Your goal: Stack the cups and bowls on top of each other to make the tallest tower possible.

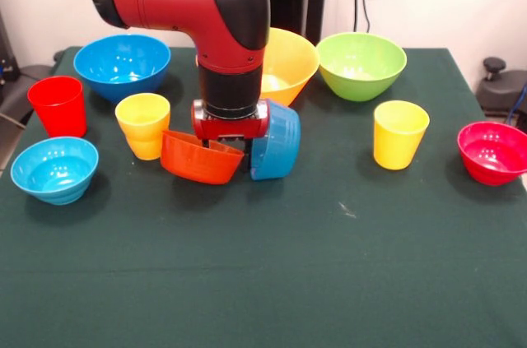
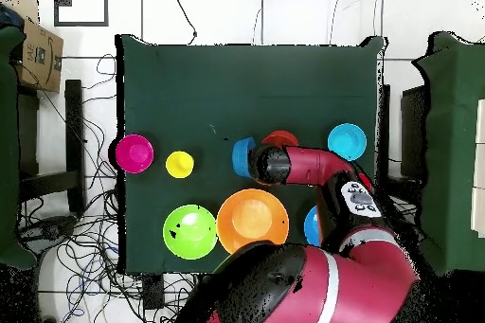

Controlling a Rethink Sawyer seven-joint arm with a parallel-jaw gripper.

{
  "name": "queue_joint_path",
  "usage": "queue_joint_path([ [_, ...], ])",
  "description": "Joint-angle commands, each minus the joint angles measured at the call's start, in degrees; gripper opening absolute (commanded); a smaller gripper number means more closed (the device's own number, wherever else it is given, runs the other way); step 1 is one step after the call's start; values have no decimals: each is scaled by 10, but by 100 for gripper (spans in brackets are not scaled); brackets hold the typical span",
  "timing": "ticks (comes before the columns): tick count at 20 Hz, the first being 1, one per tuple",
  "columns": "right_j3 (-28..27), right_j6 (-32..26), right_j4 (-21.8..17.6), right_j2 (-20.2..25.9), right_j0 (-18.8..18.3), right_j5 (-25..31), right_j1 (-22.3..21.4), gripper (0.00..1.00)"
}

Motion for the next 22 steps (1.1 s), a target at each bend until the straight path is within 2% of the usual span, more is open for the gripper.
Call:
queue_joint_path([
  [1, -60, 51, -15, 11, 9, -35, 83, 100],
  [16, -96, 37, -18, 16, 6, -33, 99, 100],
  [17, -98, 37, -18, 14, 7, -32, 99, 0],
  [22, -104, 32, -18, 12, 10, -20, 98, 0],
])
